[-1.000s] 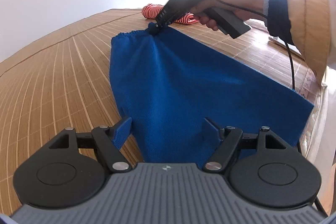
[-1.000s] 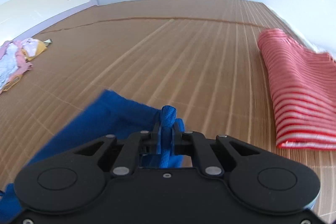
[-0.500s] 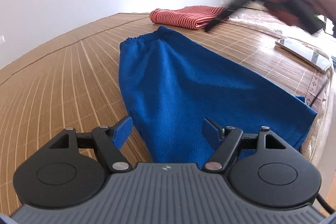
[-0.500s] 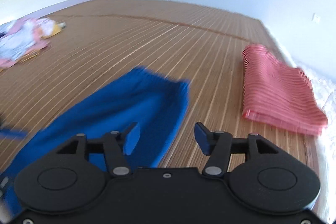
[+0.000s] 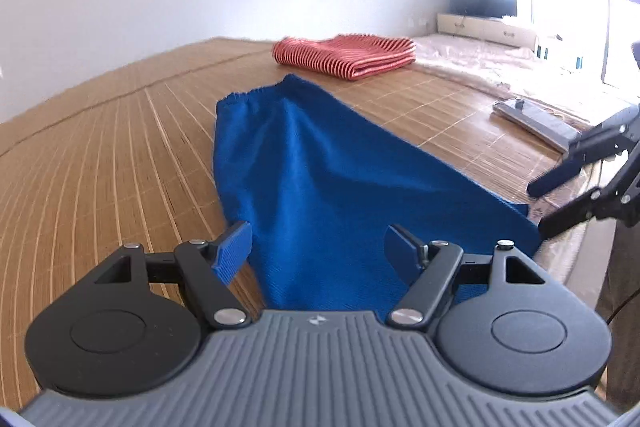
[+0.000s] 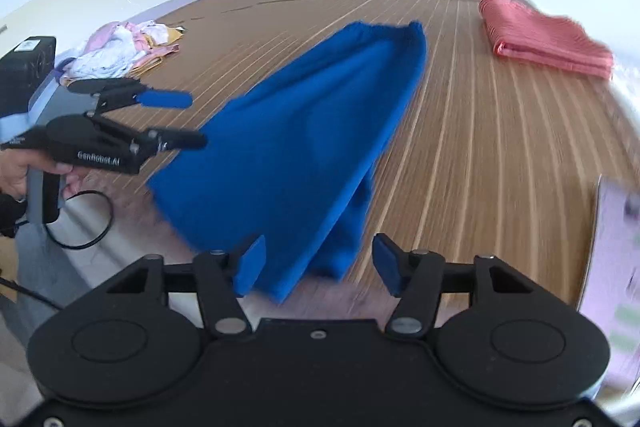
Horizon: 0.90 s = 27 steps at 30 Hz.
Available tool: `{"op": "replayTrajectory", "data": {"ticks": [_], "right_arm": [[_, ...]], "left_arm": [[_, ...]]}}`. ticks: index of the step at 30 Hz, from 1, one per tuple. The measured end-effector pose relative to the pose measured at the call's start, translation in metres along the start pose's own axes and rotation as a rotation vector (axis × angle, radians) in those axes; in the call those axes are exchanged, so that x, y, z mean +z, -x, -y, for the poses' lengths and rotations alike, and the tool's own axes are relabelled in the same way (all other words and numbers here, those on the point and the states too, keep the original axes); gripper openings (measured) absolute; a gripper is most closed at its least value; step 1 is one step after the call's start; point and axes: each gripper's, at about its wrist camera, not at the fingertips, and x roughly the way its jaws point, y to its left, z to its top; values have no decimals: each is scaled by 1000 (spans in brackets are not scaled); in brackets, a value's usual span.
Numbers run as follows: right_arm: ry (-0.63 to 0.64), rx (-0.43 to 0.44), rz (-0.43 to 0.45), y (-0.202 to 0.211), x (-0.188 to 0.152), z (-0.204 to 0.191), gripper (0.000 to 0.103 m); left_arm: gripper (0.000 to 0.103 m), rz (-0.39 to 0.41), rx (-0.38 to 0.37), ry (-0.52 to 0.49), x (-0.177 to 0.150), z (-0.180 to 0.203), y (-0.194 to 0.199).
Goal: Fold clothes
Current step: 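Grasp the side edge of the folded shorts with the right gripper and lift, then fold the lifted side edge over the shorts with the right gripper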
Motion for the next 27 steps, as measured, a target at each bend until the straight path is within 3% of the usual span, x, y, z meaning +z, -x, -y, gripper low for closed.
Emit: {"op": "replayTrajectory", "data": {"ticks": [4, 9, 12, 16, 18, 21, 24, 27], "right_arm": [[-29, 9, 34, 3, -10, -8, 47], [-160, 62, 5, -8, -12, 1, 46], [-250, 94, 38, -11, -18, 10, 45], [-255, 85, 42, -18, -14, 9, 11], [-269, 117, 64, -16, -11, 10, 7], [-359, 252, 171, 1, -3, 20, 6], [-398, 339, 256, 15, 13, 24, 6], [-403, 380, 299, 20, 27, 25, 6]], "left_arm": [[78, -7, 19, 20, -11, 6, 16], [78, -18, 33, -49, -18, 9, 35], [78, -20, 22, -76, -25, 14, 38], [78, -14, -8, -122, -29, 26, 37], [78, -9, -35, -154, -29, 33, 35], [83, 8, -50, -192, -29, 45, 29], [84, 21, 10, -212, -27, 58, 16], [84, 15, 169, -246, -24, 65, 2]]}}
